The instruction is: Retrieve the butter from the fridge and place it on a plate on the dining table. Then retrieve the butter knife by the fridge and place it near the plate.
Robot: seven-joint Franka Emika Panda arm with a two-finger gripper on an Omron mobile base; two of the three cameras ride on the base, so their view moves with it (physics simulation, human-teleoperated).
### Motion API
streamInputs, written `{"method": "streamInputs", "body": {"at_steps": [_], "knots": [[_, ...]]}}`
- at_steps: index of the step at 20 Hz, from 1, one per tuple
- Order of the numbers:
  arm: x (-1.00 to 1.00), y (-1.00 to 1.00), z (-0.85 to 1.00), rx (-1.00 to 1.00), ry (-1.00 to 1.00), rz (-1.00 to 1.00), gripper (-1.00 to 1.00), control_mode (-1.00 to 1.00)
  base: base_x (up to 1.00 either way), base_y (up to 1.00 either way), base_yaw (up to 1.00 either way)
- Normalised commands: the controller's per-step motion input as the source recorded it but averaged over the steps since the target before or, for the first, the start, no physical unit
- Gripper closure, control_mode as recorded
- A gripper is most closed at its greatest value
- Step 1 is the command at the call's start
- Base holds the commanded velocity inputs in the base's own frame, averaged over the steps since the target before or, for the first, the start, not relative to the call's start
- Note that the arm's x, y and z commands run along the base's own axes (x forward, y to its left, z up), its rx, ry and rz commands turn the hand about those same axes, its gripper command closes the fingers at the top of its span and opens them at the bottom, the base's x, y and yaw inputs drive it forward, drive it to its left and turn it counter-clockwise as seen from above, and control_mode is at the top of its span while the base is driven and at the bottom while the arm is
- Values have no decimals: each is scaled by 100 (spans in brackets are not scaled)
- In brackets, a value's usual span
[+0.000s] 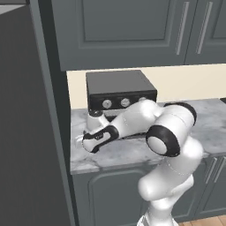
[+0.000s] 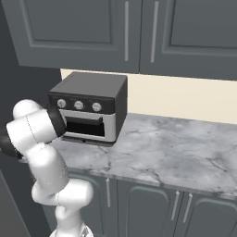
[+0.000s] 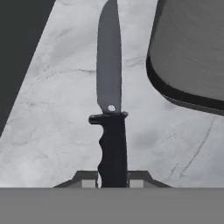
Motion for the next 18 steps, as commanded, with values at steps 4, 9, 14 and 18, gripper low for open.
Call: {"method": "streamInputs", "body": {"at_steps": [4, 9, 14, 18], "knots": [[-64, -6, 100, 0, -1, 2, 100, -100, 0, 0, 0], [-71, -39, 89, 0, 0, 5, 100, -100, 0, 0, 0], [-83, -60, 68, 0, 0, 12, 100, -100, 0, 0, 0], [-84, -45, 61, 0, 4, 1, 100, -100, 0, 0, 0]]}}
